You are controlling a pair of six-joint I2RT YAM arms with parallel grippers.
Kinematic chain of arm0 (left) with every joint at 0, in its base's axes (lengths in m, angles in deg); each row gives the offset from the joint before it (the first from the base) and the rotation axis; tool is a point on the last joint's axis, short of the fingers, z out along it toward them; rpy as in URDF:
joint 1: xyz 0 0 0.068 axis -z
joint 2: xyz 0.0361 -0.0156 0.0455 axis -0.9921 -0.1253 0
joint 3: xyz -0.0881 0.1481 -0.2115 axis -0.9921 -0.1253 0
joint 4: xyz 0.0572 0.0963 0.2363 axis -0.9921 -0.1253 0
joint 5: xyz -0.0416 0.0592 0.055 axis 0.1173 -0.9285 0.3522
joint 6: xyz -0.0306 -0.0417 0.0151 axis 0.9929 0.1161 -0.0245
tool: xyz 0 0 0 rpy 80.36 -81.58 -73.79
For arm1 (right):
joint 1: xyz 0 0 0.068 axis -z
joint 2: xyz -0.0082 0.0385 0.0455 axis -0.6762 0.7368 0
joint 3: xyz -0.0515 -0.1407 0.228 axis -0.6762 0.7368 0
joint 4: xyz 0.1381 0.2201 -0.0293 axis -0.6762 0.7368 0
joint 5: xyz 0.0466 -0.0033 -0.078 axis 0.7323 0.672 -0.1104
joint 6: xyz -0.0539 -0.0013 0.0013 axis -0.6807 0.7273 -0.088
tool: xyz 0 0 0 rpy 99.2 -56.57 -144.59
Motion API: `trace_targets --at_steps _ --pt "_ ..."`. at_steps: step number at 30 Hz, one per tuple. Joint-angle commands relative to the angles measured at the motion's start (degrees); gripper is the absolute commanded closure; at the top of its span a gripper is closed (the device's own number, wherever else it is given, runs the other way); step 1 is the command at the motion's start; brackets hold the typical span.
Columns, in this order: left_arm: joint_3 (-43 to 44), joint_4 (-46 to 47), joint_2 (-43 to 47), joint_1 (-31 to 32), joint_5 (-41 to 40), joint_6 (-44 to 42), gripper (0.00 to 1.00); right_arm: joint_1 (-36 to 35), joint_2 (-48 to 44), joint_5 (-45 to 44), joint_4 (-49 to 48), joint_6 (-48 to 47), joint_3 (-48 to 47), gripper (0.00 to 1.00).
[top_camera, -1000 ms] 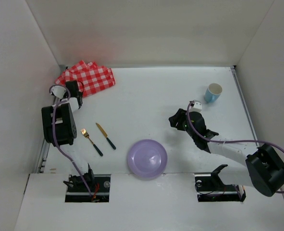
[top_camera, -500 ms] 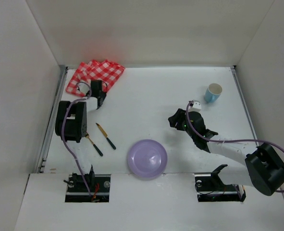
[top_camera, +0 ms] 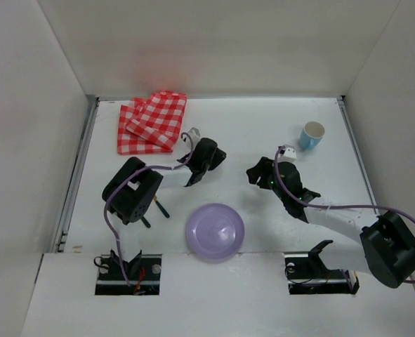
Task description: Set the dinner table for one person
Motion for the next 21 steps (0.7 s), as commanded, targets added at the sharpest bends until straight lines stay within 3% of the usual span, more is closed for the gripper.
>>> trace_targets --at_steps 1,3,10,17,21 --pt "-3.1 5.06 9.44 1.44 -5.17 0.33 0.68 0.76 -0.74 -0.63 -2.66 -0.67 -0.46 0.36" --pt "-6.1 3.23 13.93 -0.75 -12.28 -2.9 0.57 0.93 -0.22 -0.63 -2.66 -0.67 -0.55 0.36" --pt "-7.25 -6.89 18.35 -13.67 -23.12 -13.37 0.48 0.58 0.23 -0.63 -2.48 -0.94 -1.17 0.36" --pt "4.6 -10.93 4.66 -22.64 -13.39 -19.45 0.45 0.5 1.19 -0.1 -2.4 -0.94 -1.6 0.36" --pt "9.1 -14.19 -1.95 -24.14 -6.0 -17.08 0.62 0.23 1.89 -0.02 -2.22 -1.02 -1.96 0.36"
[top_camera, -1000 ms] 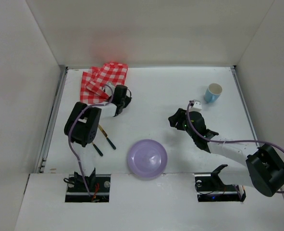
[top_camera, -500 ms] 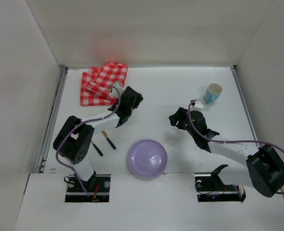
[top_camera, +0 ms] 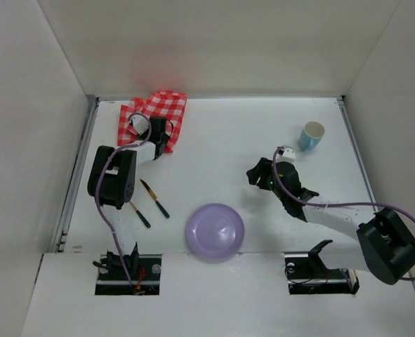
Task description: Set the dinner table for one person
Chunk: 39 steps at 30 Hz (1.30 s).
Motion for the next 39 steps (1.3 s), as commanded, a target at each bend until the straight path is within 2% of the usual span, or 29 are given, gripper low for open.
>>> trace_targets --at_steps 1,3,5,11,16,17,20,22,25,29,31,33,36,39 --pt "2.1 -3.92 -1.58 -0.23 6.16 -0.14 0.7 -0.21 0.48 -0.04 -2.15 -0.87 -1.96 0.36" --pt "0.09 -2.61 -1.41 1.34 6.6 0.13 0.83 -0.29 0.04 -0.04 -2.24 -0.96 -1.87 0.36" --pt "-3.77 -0.06 0.34 3.89 6.87 0.83 0.9 -0.29 -0.31 -0.13 -2.42 -0.96 -1.69 0.36" --pt "-14.85 6.1 7.46 13.55 8.1 3.2 0.93 -0.29 -0.84 -0.21 -2.33 -0.96 -1.43 0.36" --pt "-16.71 6.72 8.7 21.82 9.24 5.75 0.92 -0.29 -0.67 -0.48 -2.24 -0.96 -1.34 0.36" --pt "-16.97 6.98 8.87 23.57 8.98 6.36 0.9 -0.29 -0.67 -0.39 -2.24 -0.96 -1.34 0.35" --pt "-17.5 7.24 10.79 26.66 7.75 8.56 0.72 -0.21 -0.58 0.31 -2.42 -2.18 -1.43 0.34" --pt "-18.9 7.68 15.09 27.02 7.05 9.01 0.61 -0.21 -0.49 1.01 -2.68 -3.42 -1.78 0.34" --pt "-23.11 9.43 24.3 26.32 6.7 8.66 0.57 -1.17 -0.49 4.52 -3.12 -4.47 -2.74 0.37" --pt "-31.37 9.36 38.81 24.47 3.19 8.65 0.57 -3.89 1.26 10.58 -2.25 -5.7 -7.65 0.62" --pt "-36.38 8.13 46.02 22.63 1.34 9.7 0.57 -6.35 3.97 11.3 0.82 -6.58 -12.57 0.65" --pt "-39.02 5.59 49.9 20.0 1.33 10.67 0.57 -8.72 8.45 11.04 3.81 -8.16 -18.45 0.58" --pt "-41.05 1.28 52.02 14.64 3.35 12.43 0.56 -10.92 16.62 10.07 7.67 -10.71 -27.85 0.36" --pt "-42.55 1.26 50.36 8.93 7.47 13.31 0.53 -12.07 24.71 7.62 15.14 -13.51 -39.1 0.27"
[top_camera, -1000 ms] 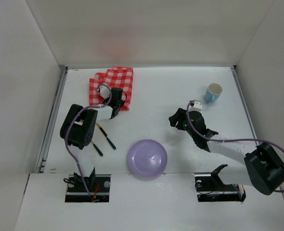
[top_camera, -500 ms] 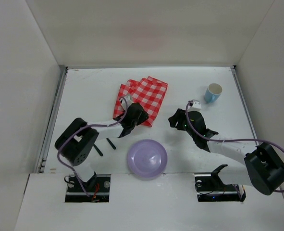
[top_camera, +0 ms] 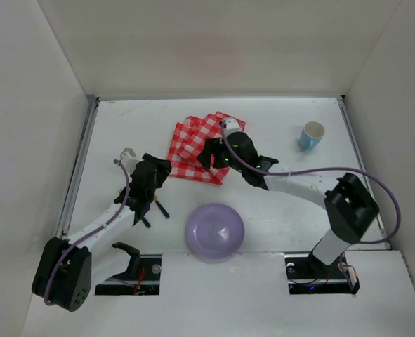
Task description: Set the dinner table for one person
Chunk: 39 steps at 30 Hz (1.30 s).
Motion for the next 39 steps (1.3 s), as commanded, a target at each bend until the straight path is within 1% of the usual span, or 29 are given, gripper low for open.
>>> trace_targets --at_steps 1,3,5,8,14,19,23,26,27,28,29,30,32,34,37,39 --pt "-1.61 -1.84 -2.81 -5.37 4.66 1.75 0.51 -1.1 7.91 -2.16 9.53 -5.91 -11.82 0.24" --pt "-1.0 0.09 -7.03 -9.07 7.73 1.83 0.51 -1.19 13.36 -3.83 14.28 -8.55 -19.11 0.22" --pt "0.14 1.85 -10.46 -11.18 10.9 2.1 0.51 -1.36 18.55 -5.5 19.64 -11.1 -26.06 0.21" --pt "1.11 4.49 -14.95 -12.16 13.72 2.89 0.51 -2.59 24.71 -8.75 25.89 -14.62 -34.42 0.18" --pt "0.59 5.81 -18.3 -13.04 14.69 3.68 0.51 -3.91 31.57 -10.25 29.33 -17.97 -43.66 0.15" --pt "-0.56 7.22 -19.97 -13.04 15.13 3.6 0.52 -5.49 37.37 -9.46 33.89 -19.46 -50.78 0.15" --pt "-0.64 8.62 -21.99 -13.3 15.48 3.51 0.57 -6.02 40.63 -12.97 34.25 -19.38 -54.56 0.27" --pt "-0.82 10.29 -23.39 -13.22 16.54 3.68 0.64 -6.02 41.77 -16.04 33.73 -18.06 -56.67 0.54" --pt "-0.73 10.73 -24.01 -13.22 16.63 3.77 0.66 -6.02 41.86 -17.36 33.46 -17.62 -57.11 0.67" --pt "-0.38 11.0 -24.53 -13.13 16.89 3.86 0.69 -6.02 41.43 -19.02 33.03 -17.01 -57.12 0.77" --pt "-0.12 11.26 -24.98 -13.13 17.15 3.86 0.71 -6.11 40.56 -20.78 32.15 -16.22 -56.6 0.83" --pt "0.14 11.79 -25.59 -12.95 17.33 3.77 0.74 -6.11 39.15 -21.93 31.01 -15.34 -55.46 0.86" --pt "0.41 13.19 -26.65 -12.86 17.86 4.3 0.85 -5.94 34.6 -23.78 26.89 -13.32 -51.08 0.9" --pt "0.15 14.33 -26.91 -12.86 17.95 5.0 0.91 -5.93 28.36 -25.36 21.54 -10.08 -43.97 0.92" --pt "-0.55 15.22 -26.83 -12.6 17.16 5.35 0.96 -4.62 16.94 -29.22 12.93 -2.79 -29.84 0.92" --pt "-1.17 16.01 -26.91 -12.43 16.19 5.79 0.97 -3.04 9.21 -30.64 6.95 4.14 -19.29 0.92"
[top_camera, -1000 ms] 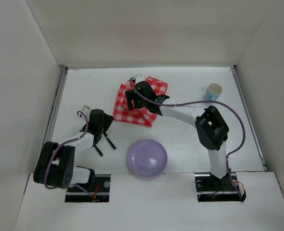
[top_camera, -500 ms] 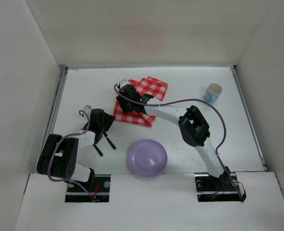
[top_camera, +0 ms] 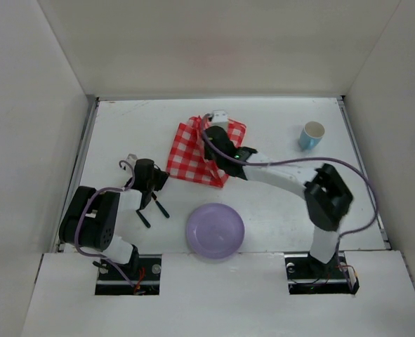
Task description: Set the dinner table for one person
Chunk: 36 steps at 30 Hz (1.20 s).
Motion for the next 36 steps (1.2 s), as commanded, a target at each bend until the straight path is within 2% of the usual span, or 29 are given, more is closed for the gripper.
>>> trace_targets --at_steps 1,6,11,14,19,26,30,32,33,36 --pt "-1.06 2.89 -0.12 0.54 -1.05 1.49 0.98 3.08 -15.31 -6.47 -15.12 14.39 14.29 0.91" --pt "-3.0 4.39 1.64 0.89 -2.81 2.19 0.99 8.53 -30.71 -7.96 -23.49 34.87 39.17 0.9" --pt "-4.58 4.04 4.09 0.89 -3.6 2.19 0.99 11.53 -37.23 -8.05 -24.03 47.63 53.08 0.85" --pt "-5.81 3.69 6.21 1.33 -4.05 2.1 0.99 11.18 -39.43 -9.89 -18.68 51.33 55.73 0.83" --pt "-8.53 2.12 12.79 2.38 -5.97 2.28 0.98 7.05 -46.18 -14.19 -0.78 61.25 57.49 0.84" --pt "-8.27 -2.45 18.07 3.18 -7.65 0.96 0.94 6.43 -54.89 -15.35 14.98 62.24 57.93 0.79" --pt "-8.71 -4.39 20.71 3.26 -8.61 0.44 0.88 6.61 -58.76 -15.35 22.01 60.23 56.89 0.6" --pt "-9.24 -5.18 22.72 3.7 -9.58 -0.18 0.79 6.87 -60.43 -15.18 23.69 57.51 56.18 0.46" --pt "-9.33 -5.62 24.04 3.7 -9.67 -0.62 0.75 7.22 -61.22 -15.26 24.05 55.32 55.74 0.43" --pt "-8.1 -6.94 28.43 5.54 -10.37 -3.86 0.72 8.63 -61.5 -14.12 21.78 47.24 53.81 0.41"
